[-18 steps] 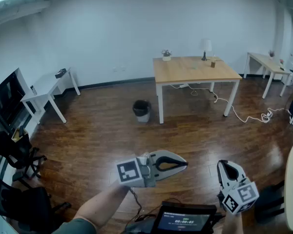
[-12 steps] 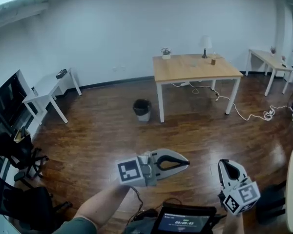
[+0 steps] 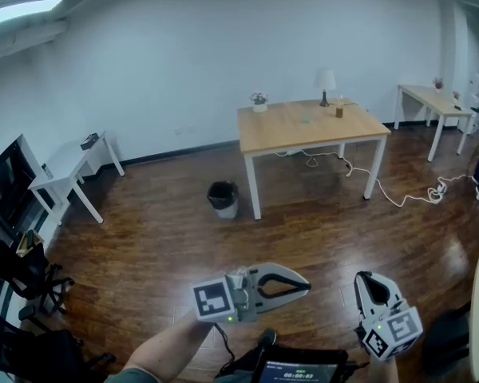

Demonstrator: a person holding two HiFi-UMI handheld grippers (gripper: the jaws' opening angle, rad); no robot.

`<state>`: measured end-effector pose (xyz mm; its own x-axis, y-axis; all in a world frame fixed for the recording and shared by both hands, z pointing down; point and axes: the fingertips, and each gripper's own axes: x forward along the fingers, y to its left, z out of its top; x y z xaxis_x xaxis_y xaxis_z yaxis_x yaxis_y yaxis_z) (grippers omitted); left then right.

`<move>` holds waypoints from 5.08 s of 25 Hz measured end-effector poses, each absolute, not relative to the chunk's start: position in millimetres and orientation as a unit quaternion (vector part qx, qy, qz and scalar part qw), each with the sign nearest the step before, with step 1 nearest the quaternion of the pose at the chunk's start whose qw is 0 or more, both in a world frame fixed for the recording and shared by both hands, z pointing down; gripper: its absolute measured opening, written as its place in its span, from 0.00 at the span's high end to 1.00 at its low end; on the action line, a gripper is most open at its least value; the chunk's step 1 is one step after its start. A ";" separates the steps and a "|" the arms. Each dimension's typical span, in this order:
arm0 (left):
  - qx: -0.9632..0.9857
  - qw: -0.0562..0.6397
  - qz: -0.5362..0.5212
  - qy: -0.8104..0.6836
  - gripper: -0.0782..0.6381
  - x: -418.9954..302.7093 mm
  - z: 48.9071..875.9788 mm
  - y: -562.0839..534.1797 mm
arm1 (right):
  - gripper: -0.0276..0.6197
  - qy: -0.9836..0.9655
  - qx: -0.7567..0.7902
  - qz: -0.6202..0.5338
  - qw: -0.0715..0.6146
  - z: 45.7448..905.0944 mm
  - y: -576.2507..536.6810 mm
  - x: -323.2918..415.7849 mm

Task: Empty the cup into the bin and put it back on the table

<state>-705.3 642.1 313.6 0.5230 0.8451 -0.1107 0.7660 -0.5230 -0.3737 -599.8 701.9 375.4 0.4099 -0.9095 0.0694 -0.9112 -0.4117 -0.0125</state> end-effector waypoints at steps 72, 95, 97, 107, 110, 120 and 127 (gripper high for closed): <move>-0.893 0.056 0.123 -0.429 0.90 -53.3 299.9 235.6 | 0.95 -0.543 0.837 0.062 0.021 345.7 281.1 51.7; -0.908 0.041 0.093 -0.407 0.90 155.8 315.6 116.2 | 0.96 -0.569 0.819 0.062 0.020 349.9 149.0 264.0; -0.914 0.042 0.084 -0.395 0.90 178.4 314.1 108.1 | 0.96 -0.582 0.811 0.057 0.022 347.7 140.5 285.2; -0.939 0.057 0.078 -0.330 0.90 271.4 313.4 72.3 | 0.93 -0.608 0.791 0.064 0.016 355.3 106.5 381.4; -0.949 0.047 0.080 -0.302 0.90 290.2 318.9 52.4 | 0.91 -0.609 0.789 0.076 0.023 365.8 92.0 398.2; -0.958 0.015 0.073 -0.276 0.90 339.5 341.5 -1.7 | 0.61 -0.599 0.790 0.122 0.051 408.0 44.2 451.7; -0.959 -0.013 0.071 -0.273 0.90 370.1 371.5 -23.7 | 0.50 -0.593 0.786 0.164 0.060 453.1 13.2 475.1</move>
<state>370.1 -23.7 371.5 0.8410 0.5216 -0.1433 0.5252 -0.8509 -0.0147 475.1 13.2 453.1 0.2430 -0.9128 0.3282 -0.9520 -0.2893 -0.1000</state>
